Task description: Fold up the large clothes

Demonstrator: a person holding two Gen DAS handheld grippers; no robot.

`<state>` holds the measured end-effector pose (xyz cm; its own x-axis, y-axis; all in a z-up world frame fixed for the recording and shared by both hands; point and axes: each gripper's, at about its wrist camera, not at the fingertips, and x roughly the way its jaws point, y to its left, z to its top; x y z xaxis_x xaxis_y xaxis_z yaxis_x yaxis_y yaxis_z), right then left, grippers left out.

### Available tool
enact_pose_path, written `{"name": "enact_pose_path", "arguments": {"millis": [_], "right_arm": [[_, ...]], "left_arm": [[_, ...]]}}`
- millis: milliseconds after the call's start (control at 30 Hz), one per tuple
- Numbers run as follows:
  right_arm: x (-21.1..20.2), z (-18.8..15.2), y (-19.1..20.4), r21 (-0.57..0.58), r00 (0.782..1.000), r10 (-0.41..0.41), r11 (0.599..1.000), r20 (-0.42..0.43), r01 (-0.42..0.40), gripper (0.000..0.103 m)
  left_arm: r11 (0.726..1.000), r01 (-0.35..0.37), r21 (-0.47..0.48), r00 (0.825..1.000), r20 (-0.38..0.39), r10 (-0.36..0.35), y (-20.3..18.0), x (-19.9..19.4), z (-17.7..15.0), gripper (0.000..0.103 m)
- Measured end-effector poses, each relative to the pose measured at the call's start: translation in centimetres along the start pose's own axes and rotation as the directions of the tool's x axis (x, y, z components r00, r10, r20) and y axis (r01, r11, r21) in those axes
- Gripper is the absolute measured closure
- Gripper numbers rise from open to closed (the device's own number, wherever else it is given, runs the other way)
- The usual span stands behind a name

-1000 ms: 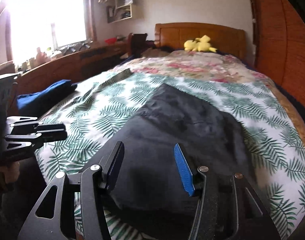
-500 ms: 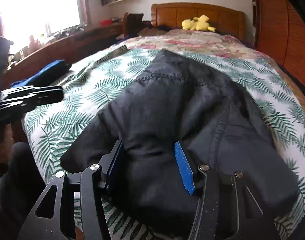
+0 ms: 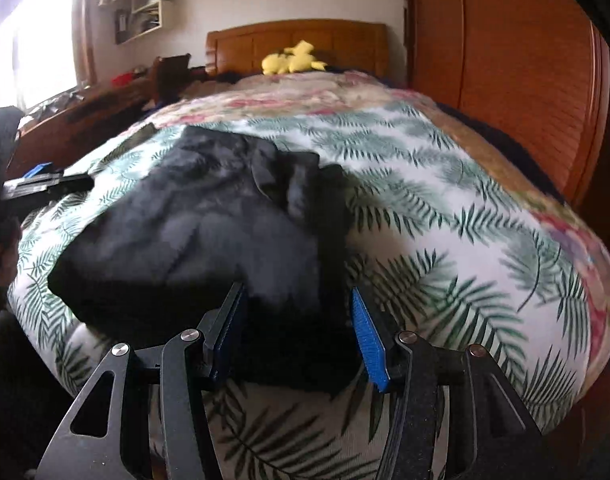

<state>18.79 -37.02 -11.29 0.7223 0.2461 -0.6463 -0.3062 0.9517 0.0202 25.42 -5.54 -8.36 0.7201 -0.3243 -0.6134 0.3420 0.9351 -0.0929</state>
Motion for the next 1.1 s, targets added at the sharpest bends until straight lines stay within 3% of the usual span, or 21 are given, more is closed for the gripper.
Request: {"name": "enact_pose_path", "arguments": {"millis": [167,600,800,967,1100], "right_arm": [[1.8,-0.9,-0.7,0.012,0.998,0.016,1.0,-0.056,-0.015,0.048],[2.8,-1.7,-0.6,-0.012,0.998,0.019,1.0,-0.068,-0.02,0.042],[2.9,-2.0,-0.9,-0.007,0.997,0.028,1.0,-0.074,-0.028,0.04],[2.8,-2.2,-0.9,0.003,0.996,0.035,0.999,-0.079,-0.035,0.039],[3.0,-2.5,-1.2,0.031,0.993,0.065,0.998,-0.1,-0.063,0.039]], "left_arm": [[1.0,-0.002,0.031,1.0,-0.004,0.003,0.2,1.7,1.6,0.077],[0.993,-0.096,0.066,0.99,-0.092,0.102,3.5,9.7,5.1,0.07],[0.997,-0.081,0.001,0.986,-0.143,0.081,5.9,13.3,6.1,0.067],[0.998,-0.064,0.011,0.983,-0.173,0.065,6.2,15.4,6.3,0.063],[0.996,-0.088,0.018,0.983,-0.162,0.09,6.6,16.3,6.6,0.047]]}}
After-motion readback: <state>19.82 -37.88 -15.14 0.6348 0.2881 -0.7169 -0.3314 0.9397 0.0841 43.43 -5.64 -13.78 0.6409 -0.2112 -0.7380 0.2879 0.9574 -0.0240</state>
